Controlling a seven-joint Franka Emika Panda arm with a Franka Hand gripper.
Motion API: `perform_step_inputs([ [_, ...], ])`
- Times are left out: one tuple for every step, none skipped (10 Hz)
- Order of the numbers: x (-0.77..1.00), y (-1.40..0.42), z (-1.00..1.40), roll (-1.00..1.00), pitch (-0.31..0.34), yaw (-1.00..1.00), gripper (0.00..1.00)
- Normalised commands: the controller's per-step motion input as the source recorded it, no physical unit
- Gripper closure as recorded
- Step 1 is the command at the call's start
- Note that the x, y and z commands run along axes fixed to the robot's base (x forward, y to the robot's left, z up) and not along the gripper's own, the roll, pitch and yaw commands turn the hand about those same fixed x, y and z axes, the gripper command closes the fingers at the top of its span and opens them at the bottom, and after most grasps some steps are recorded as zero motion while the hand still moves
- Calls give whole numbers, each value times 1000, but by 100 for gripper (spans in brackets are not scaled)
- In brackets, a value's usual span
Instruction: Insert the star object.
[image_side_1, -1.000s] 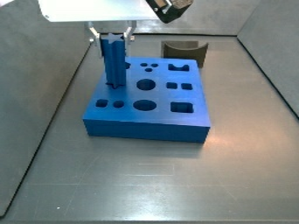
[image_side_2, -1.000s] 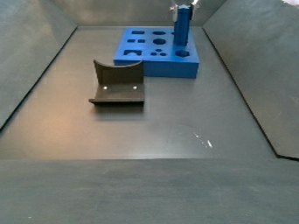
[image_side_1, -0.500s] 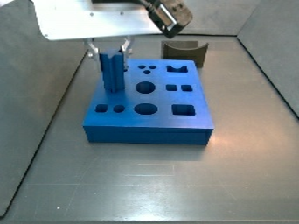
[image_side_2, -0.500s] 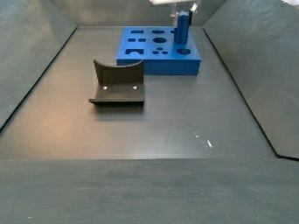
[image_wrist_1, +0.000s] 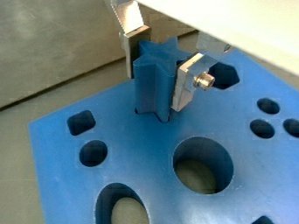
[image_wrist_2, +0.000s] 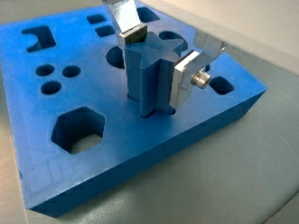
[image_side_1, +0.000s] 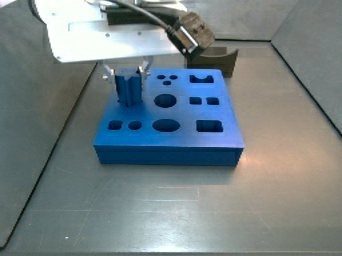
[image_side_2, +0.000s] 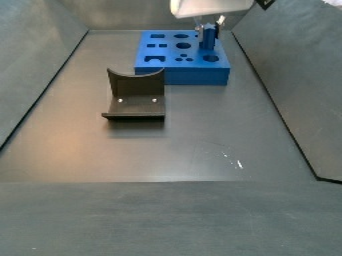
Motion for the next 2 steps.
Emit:
perform_step_inputs([
  [-6,0,0,-7,-4,0,100],
  [0,0,0,0,0,0,100],
])
